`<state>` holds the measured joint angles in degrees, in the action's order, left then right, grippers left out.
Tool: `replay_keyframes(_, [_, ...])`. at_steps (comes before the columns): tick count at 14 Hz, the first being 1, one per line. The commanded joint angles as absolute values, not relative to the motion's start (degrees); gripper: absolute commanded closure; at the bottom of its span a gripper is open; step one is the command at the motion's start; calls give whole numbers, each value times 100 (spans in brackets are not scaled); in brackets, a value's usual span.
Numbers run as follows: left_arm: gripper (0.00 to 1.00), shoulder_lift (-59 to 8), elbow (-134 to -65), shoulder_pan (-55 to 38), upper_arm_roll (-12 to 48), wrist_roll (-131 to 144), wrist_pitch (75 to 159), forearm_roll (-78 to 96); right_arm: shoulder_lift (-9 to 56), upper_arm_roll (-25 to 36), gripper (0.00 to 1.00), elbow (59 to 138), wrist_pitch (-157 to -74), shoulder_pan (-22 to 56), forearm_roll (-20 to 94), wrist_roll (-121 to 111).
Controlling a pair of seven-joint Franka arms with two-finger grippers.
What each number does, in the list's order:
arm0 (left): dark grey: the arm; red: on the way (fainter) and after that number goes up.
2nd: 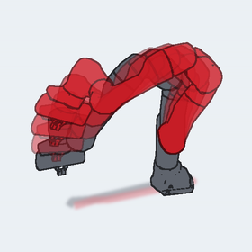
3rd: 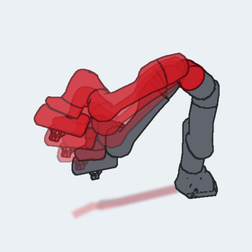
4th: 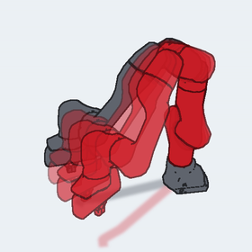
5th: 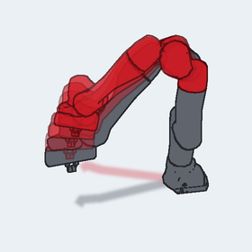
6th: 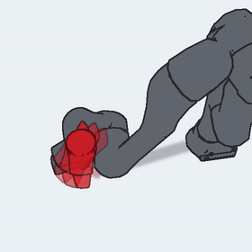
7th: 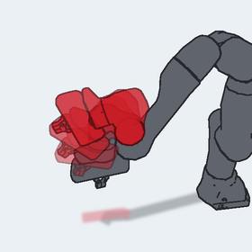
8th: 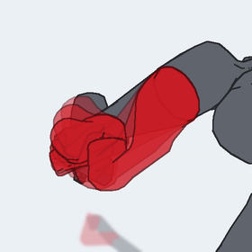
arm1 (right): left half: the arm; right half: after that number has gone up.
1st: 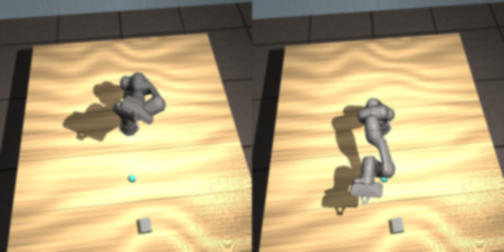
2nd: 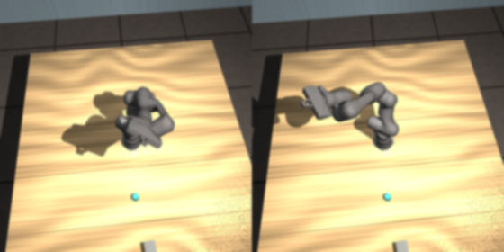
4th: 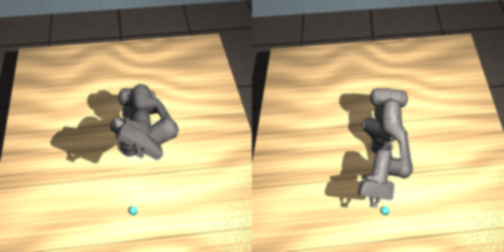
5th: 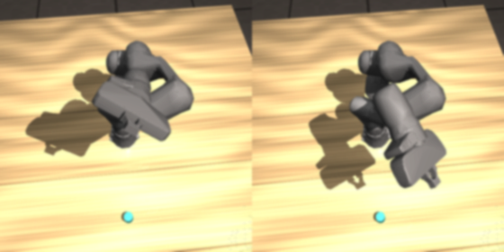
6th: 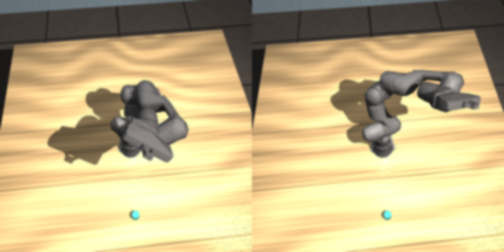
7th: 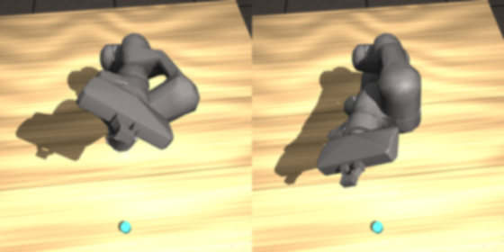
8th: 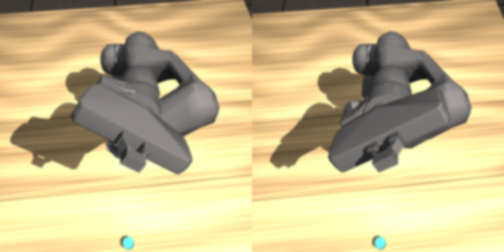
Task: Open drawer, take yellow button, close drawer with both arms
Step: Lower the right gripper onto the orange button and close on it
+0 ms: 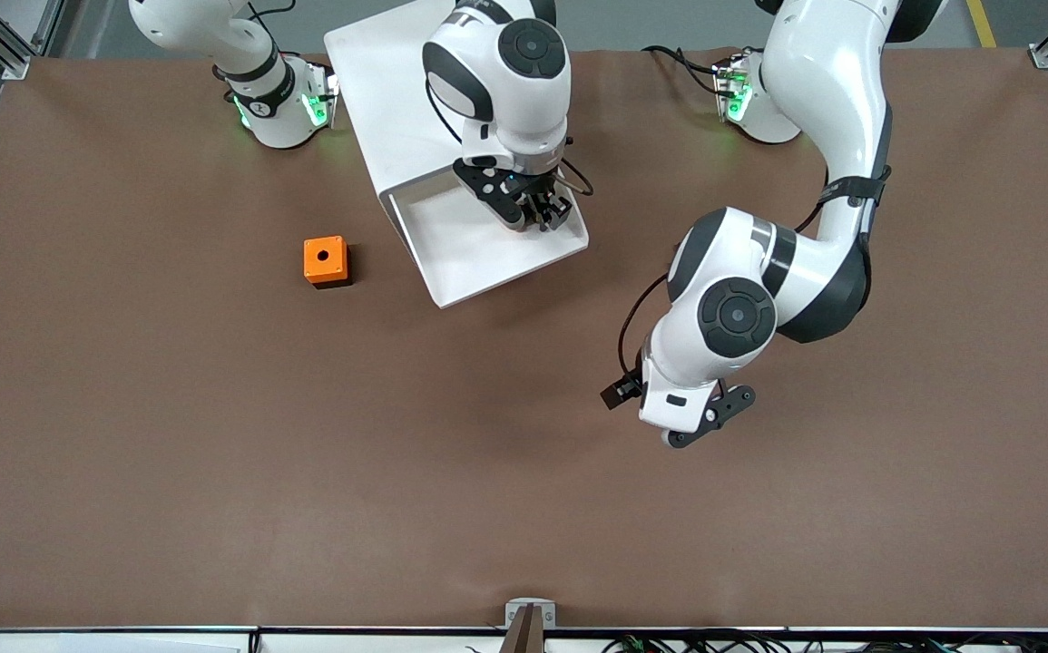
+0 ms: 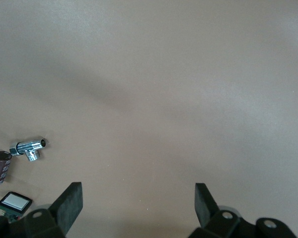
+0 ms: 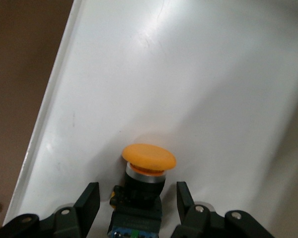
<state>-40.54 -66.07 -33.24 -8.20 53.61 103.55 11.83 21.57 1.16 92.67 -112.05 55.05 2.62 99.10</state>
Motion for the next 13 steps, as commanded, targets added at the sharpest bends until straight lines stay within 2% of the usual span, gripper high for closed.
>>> replay_keyframes(1, [1, -3929, -6750, -3384, -870, 5309, 10424, 1055, 2224, 149, 33, 9132, -11144, 5563, 184, 10011])
replay_keyframes(5, [1, -3938, -6750, -3384, -870, 5309, 10424, 1055, 2224, 149, 59, 9114, -11171, 5555, 237, 10002])
replay_keyframes(9, [1, -3938, -6750, -3384, -870, 5309, 10424, 1055, 2224, 149, 92, 9079, -11180, 5546, 264, 10002])
replay_keyframes(11, [1, -3938, -6750, -3384, -870, 5309, 10424, 1055, 2224, 149, 100, 9036, -11180, 5511, 264, 9993])
replay_keyframes(13, [1, -3938, -6750, -3384, -870, 5309, 10424, 1055, 2224, 167, 100, 8983, -11171, 5476, 264, 9914])
